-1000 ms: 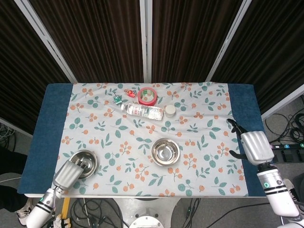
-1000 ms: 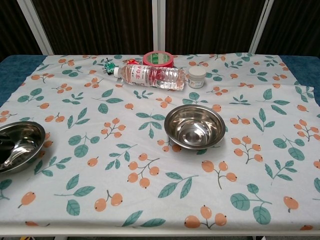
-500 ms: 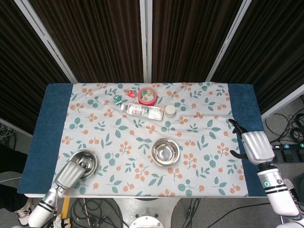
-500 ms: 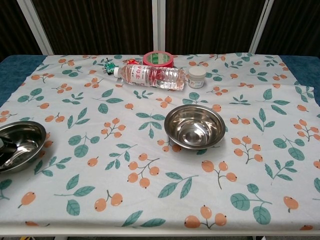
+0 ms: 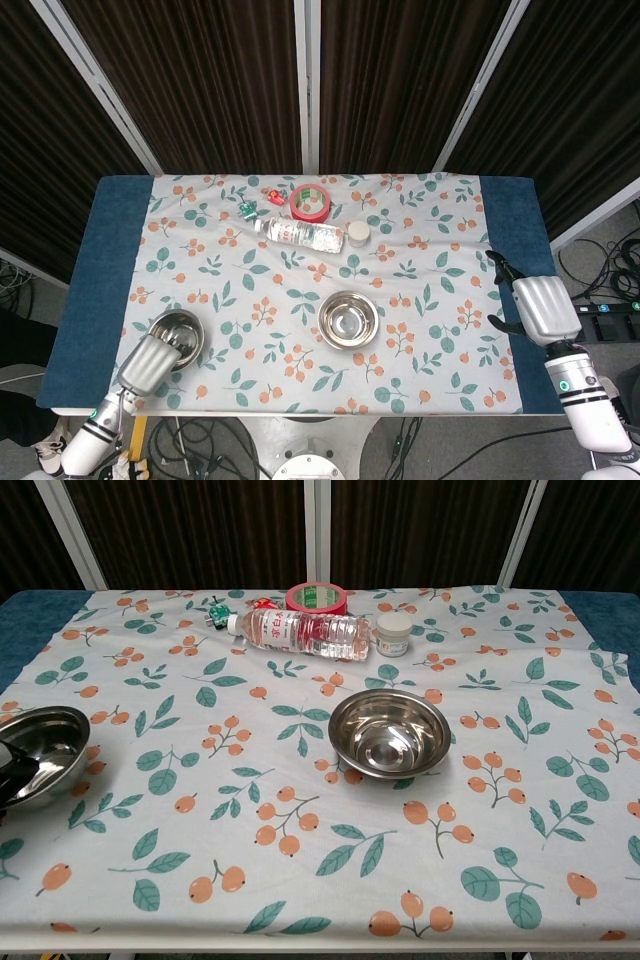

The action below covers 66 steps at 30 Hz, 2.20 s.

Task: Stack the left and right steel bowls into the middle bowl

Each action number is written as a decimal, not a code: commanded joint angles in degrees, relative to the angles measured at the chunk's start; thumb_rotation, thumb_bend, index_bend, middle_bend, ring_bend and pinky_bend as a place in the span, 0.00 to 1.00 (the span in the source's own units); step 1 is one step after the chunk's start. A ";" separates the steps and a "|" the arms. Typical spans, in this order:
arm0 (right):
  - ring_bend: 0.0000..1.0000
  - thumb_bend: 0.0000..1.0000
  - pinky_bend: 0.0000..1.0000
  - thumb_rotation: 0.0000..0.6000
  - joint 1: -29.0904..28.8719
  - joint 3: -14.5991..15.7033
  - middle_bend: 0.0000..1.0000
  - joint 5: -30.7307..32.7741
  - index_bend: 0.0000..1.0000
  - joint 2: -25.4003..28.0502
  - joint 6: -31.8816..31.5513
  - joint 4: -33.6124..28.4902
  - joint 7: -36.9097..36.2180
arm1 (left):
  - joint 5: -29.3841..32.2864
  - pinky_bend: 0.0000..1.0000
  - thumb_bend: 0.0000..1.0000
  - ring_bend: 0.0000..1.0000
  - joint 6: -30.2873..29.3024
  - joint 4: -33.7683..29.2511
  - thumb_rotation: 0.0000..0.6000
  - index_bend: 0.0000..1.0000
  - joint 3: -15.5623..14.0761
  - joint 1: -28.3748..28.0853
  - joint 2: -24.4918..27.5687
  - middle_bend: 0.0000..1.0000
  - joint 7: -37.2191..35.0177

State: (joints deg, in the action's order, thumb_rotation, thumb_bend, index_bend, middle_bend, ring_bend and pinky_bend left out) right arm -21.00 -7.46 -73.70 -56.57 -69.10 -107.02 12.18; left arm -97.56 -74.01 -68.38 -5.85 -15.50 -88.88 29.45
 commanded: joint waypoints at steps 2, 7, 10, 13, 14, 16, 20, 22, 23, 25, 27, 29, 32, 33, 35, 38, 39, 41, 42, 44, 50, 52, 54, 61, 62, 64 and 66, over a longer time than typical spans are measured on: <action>0.87 0.08 0.83 1.00 0.08 -0.01 0.41 0.02 0.10 -0.10 -0.06 0.17 -0.16 | -0.67 0.94 0.32 0.90 -0.77 -0.22 1.00 0.72 0.18 -0.39 0.16 0.76 -0.62; 0.87 0.08 0.83 1.00 0.36 -0.23 0.40 -0.10 0.10 0.32 -0.59 0.10 -0.68 | -1.35 0.94 0.32 0.90 -1.04 -1.47 1.00 0.73 0.89 -1.52 0.55 0.76 -0.81; 0.87 0.08 0.83 1.00 0.73 -0.55 0.40 -0.29 0.10 0.88 -1.42 -0.15 -1.21 | -2.24 0.94 0.32 0.90 -0.09 -3.43 1.00 0.73 1.98 -3.57 0.98 0.76 0.78; 0.87 0.08 0.83 1.00 1.33 -0.91 0.40 -0.44 0.10 1.46 -2.57 -0.38 -2.14 | -3.23 0.94 0.32 0.90 1.61 -6.37 1.00 0.73 3.71 -6.50 1.05 0.76 2.94; 0.87 0.08 0.83 1.00 1.60 -1.10 0.40 -0.50 0.10 1.64 -3.12 -0.32 -2.68 | -3.29 0.94 0.32 0.90 2.53 -7.69 1.00 0.73 4.63 -7.80 0.93 0.76 3.28; 0.87 0.08 0.83 1.00 2.05 -1.33 0.39 -0.54 0.10 1.95 -3.82 -0.08 -3.65 | -3.05 0.94 0.32 0.90 4.09 -9.44 1.00 0.73 6.28 -9.86 0.67 0.76 3.73; 0.87 0.09 0.83 1.00 2.97 -1.89 0.39 -0.43 0.10 2.68 -4.98 1.00 -6.29 | -3.02 0.94 0.32 0.90 7.62 -12.23 1.00 0.73 9.45 -14.54 -0.80 0.76 5.50; 0.87 0.09 0.83 1.00 3.36 -2.08 0.39 -0.29 0.10 2.93 -5.37 1.52 -7.33 | -2.91 0.94 0.32 0.90 9.32 -12.79 1.00 0.73 10.28 -16.32 -1.87 0.76 6.31; 0.87 0.10 0.83 1.00 3.60 -2.25 0.39 -0.13 0.10 3.05 -5.65 1.89 -7.97 | -2.49 0.94 0.32 0.90 10.49 -13.04 1.00 0.73 10.86 -17.40 -2.78 0.76 6.56; 0.87 0.10 0.83 1.00 3.95 -2.47 0.39 0.11 0.10 3.16 -6.00 2.44 -8.98 | -1.94 0.94 0.32 0.90 12.00 -13.03 1.00 0.73 11.59 -18.94 -4.42 0.76 6.82; 0.87 0.10 0.83 1.00 4.32 -2.72 0.39 0.33 0.10 3.25 -6.33 3.14 -10.13 | -1.49 0.94 0.32 0.90 13.66 -12.46 1.00 0.73 12.12 -20.65 -6.54 0.76 7.24; 0.87 0.10 0.83 1.00 4.69 -2.98 0.39 0.57 0.10 3.27 -6.71 3.85 -11.28 | -0.93 0.94 0.32 0.90 15.34 -11.60 1.00 0.73 12.54 -22.32 -8.72 0.76 7.40; 0.87 0.11 0.83 1.00 5.22 -3.40 0.39 1.18 0.10 3.42 -7.05 4.67 -12.99 | 0.08 0.94 0.33 0.90 17.59 -10.24 1.00 0.73 13.39 -24.71 -11.57 0.76 7.22; 0.87 0.12 0.83 1.00 5.36 -3.51 0.39 1.38 0.10 3.47 -7.11 4.89 -13.36 | 0.24 0.94 0.33 0.90 18.03 -9.72 1.00 0.73 13.75 -25.46 -12.37 0.76 7.27; 0.87 0.13 0.83 1.00 5.64 -3.65 0.39 1.63 0.10 3.57 -7.15 5.41 -14.11 | 0.65 0.94 0.33 0.90 18.92 -8.39 1.00 0.73 14.55 -27.12 -14.16 0.76 7.18; 0.87 0.13 0.83 1.00 5.98 -3.65 0.39 1.70 0.11 3.69 -7.01 6.16 -15.04 | 0.70 0.94 0.33 0.90 19.61 -6.21 1.00 0.73 15.48 -29.38 -16.12 0.76 7.38; 0.87 0.13 0.83 1.00 6.05 -3.69 0.39 1.75 0.11 3.70 -6.97 6.42 -15.34 | 0.74 0.94 0.33 0.90 19.71 -5.59 1.00 0.73 15.72 -29.95 -16.58 0.76 7.44; 0.87 0.13 0.83 1.00 6.15 -3.82 0.39 1.98 0.11 3.69 -6.75 7.07 -15.99 | 0.72 0.94 0.33 0.90 19.72 -4.63 1.00 0.73 16.07 -31.07 -17.36 0.76 7.63; 0.87 0.13 0.83 1.00 6.16 -3.88 0.39 2.11 0.11 3.68 -6.60 7.34 -16.22 | 0.69 0.94 0.33 0.90 19.64 -4.44 1.00 0.73 16.13 -31.45 -17.62 0.76 7.70; 0.87 0.13 0.83 1.00 6.16 -4.02 0.39 2.35 0.11 3.61 -6.30 7.85 -16.69 | 0.80 0.94 0.33 0.90 19.58 -4.34 1.00 0.73 16.25 -32.24 -18.19 0.76 7.85; 0.87 0.13 0.83 1.00 6.36 -4.23 0.38 2.09 0.11 3.48 -6.24 8.44 -17.62 | 1.59 0.94 0.33 0.90 20.38 -3.43 1.00 0.73 16.42 -34.58 -20.55 0.76 8.93; 0.87 0.13 0.83 1.00 6.54 -4.29 0.38 1.97 0.11 3.57 -6.41 8.51 -17.96 | 1.73 0.94 0.33 0.90 20.61 -2.42 1.00 0.73 16.33 -35.26 -21.31 0.76 9.06; 0.87 0.13 0.83 1.00 6.76 -4.36 0.38 1.85 0.11 3.76 -6.57 8.60 -18.39 | 1.97 0.94 0.33 0.90 20.95 -0.80 1.00 0.73 16.12 -35.95 -22.03 0.76 8.79; 0.87 0.13 0.83 1.00 6.85 -4.97 0.38 3.46 0.11 3.14 -6.34 10.80 -18.04 | 2.32 0.94 0.31 0.90 21.92 3.13 1.00 0.67 14.59 -37.68 -22.16 0.74 4.77; 0.87 0.13 0.83 1.00 6.79 -5.05 0.38 3.64 0.11 3.02 -6.14 11.01 -18.17 | 2.05 0.94 0.28 0.89 22.11 2.94 1.00 0.57 14.07 -37.89 -21.60 0.72 3.70; 0.87 0.13 0.83 1.00 6.61 -5.18 0.38 3.85 0.11 2.77 -5.74 11.48 -18.25 | 1.37 0.94 0.23 0.89 21.74 2.61 1.00 0.42 13.04 -38.05 -20.78 0.69 2.36; 0.87 0.13 0.83 1.00 6.48 -5.24 0.38 3.89 0.11 2.57 -5.47 11.68 -18.24 | 1.13 0.94 0.21 0.88 21.19 2.20 1.00 0.40 12.58 -38.06 -20.37 0.67 1.65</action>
State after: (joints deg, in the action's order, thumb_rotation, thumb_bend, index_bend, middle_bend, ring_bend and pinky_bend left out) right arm -14.50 -12.67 -69.83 -53.98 -74.59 -95.37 -6.06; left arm -96.08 -52.55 -65.83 7.21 -53.34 -109.73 31.67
